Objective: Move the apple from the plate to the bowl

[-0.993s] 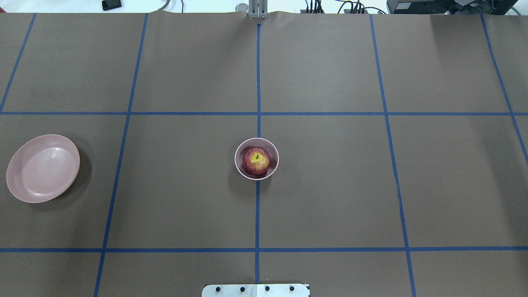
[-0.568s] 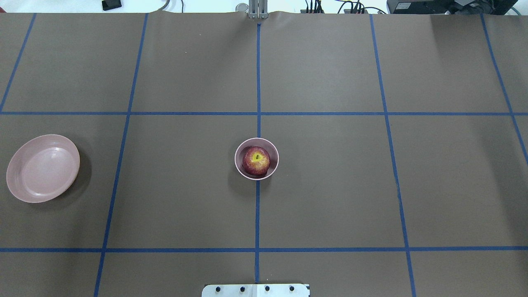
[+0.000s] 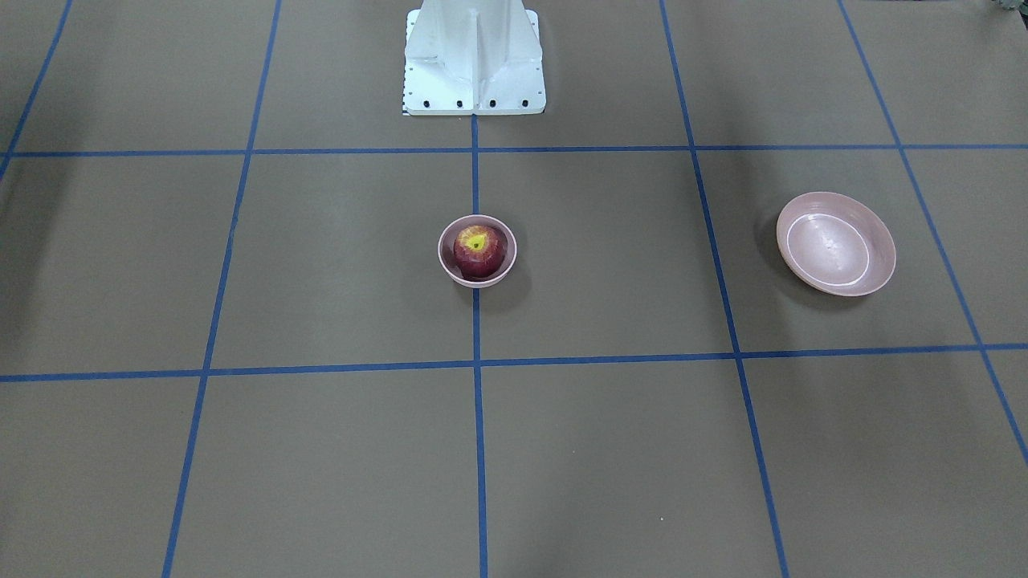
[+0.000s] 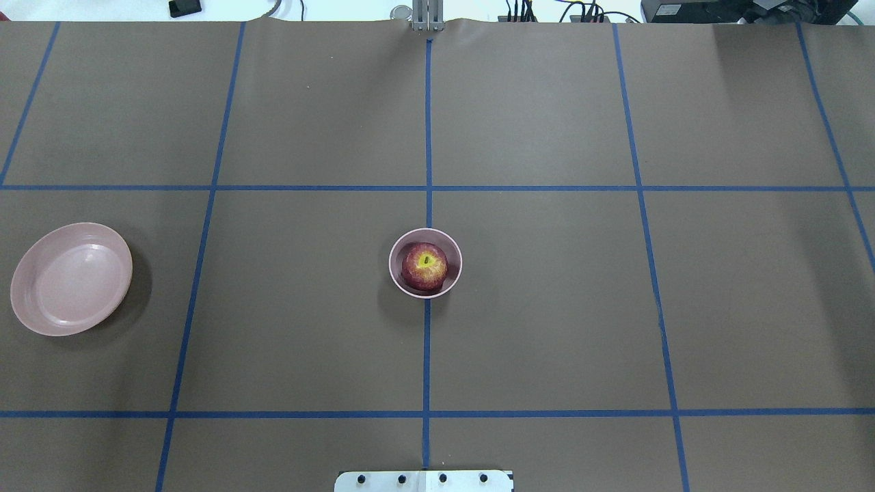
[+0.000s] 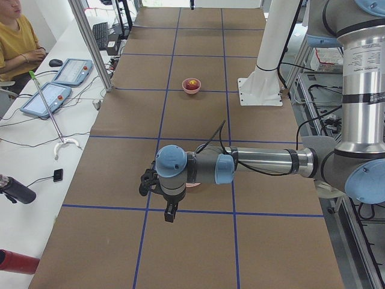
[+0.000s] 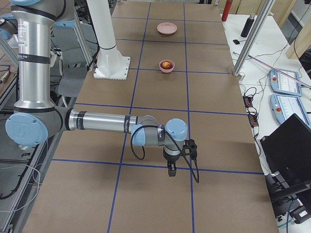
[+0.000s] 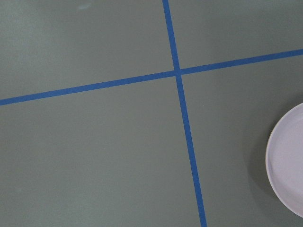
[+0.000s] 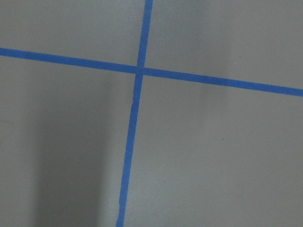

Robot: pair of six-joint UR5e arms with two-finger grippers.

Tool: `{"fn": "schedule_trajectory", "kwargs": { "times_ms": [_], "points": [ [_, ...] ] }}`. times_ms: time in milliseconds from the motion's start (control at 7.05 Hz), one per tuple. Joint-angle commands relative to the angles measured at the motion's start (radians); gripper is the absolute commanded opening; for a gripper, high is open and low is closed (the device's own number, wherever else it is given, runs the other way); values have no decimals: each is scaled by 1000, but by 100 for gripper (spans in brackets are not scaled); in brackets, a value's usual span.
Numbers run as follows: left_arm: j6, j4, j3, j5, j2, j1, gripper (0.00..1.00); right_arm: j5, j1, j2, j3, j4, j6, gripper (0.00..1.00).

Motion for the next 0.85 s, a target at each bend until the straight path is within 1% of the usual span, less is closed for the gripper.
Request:
{"fn": "schedule_trajectory", "kwargs": {
  "times_ms": [0,709],
  "points": [
    [0,2,4,0,0,1,98,-1,0,0,-1,0,0,100],
    [-1,0,6,0,0,1,98,0,2,8,22,2,45,100]
  ]
}}
